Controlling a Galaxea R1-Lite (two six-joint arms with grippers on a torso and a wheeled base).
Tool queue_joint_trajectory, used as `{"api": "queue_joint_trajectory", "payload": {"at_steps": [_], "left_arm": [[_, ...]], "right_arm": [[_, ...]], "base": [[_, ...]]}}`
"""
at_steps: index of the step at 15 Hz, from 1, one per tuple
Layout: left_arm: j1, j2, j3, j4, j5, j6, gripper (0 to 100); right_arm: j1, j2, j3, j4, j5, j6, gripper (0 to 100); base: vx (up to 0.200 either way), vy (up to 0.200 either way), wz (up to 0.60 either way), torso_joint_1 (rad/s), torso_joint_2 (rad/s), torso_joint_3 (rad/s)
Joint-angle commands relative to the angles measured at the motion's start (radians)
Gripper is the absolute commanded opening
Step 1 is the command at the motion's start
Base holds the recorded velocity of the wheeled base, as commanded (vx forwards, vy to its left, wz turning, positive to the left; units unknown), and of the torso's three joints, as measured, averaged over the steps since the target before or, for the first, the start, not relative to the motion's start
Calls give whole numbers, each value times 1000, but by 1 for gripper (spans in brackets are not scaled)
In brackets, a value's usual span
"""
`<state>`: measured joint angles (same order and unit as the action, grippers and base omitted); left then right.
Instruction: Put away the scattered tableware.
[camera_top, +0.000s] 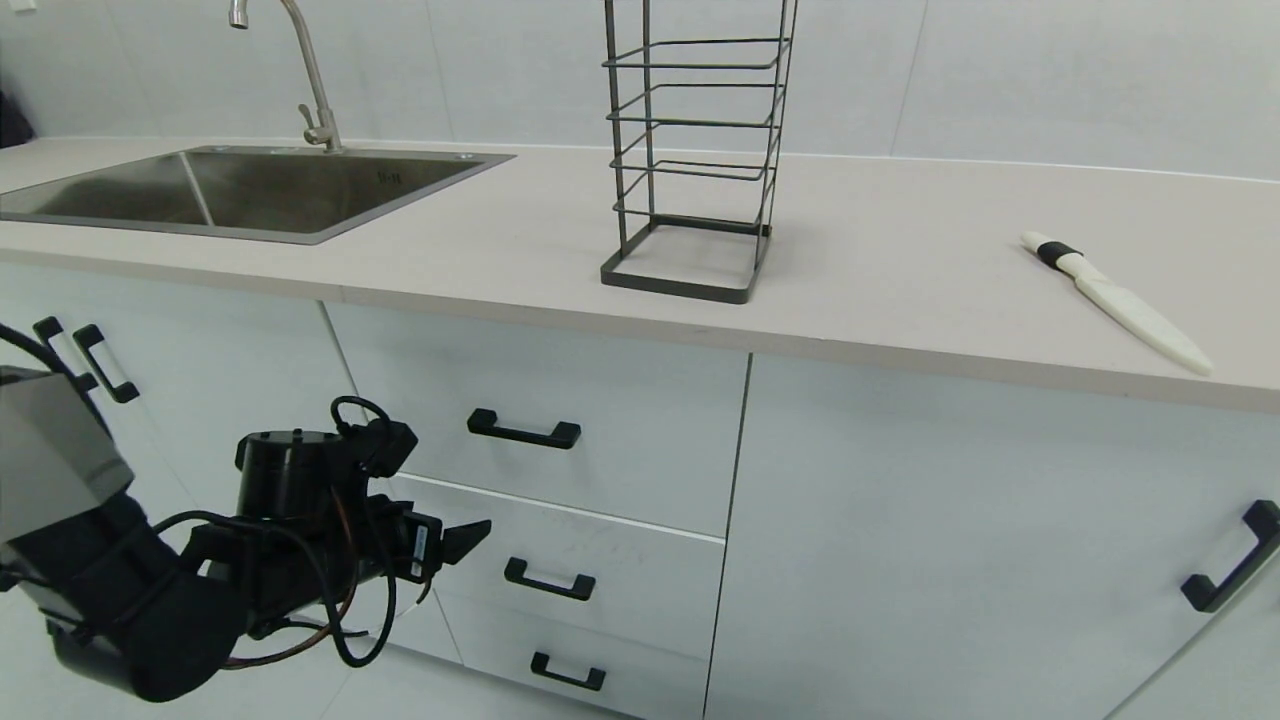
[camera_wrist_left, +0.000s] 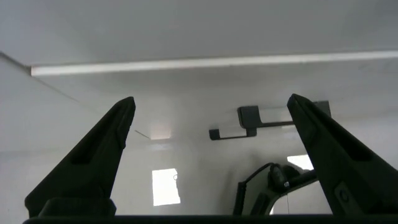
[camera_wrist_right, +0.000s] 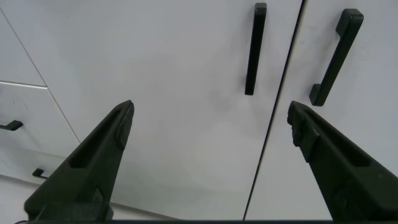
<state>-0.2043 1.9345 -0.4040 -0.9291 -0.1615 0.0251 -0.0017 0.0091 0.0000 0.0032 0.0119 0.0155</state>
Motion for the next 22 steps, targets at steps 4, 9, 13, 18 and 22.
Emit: {"api": "queue_joint_trajectory", "payload": {"at_steps": [4,9,13,18,22], "left_arm": [[8,-361,129,1,-1,-4,100],[85,-693,269,7,-1,-27,100],[98,-959,335,13,-4,-22,100],[132,-1473,403,273,-44,18,100],[134,-1740,396,549,-43,30,100]], "right_arm": [[0,2,0,0,0,0,100],[0,2,-2,0,0,0,100],[0,2,0,0,0,0,100],[0,2,0,0,0,0,100],[0,2,-2,0,0,0,100]], "base": [[0,0,0,0,0,0],[0,0,0,0,0,0],[0,0,0,0,0,0],[0,0,0,0,0,0],[0,0,0,0,0,0]]}}
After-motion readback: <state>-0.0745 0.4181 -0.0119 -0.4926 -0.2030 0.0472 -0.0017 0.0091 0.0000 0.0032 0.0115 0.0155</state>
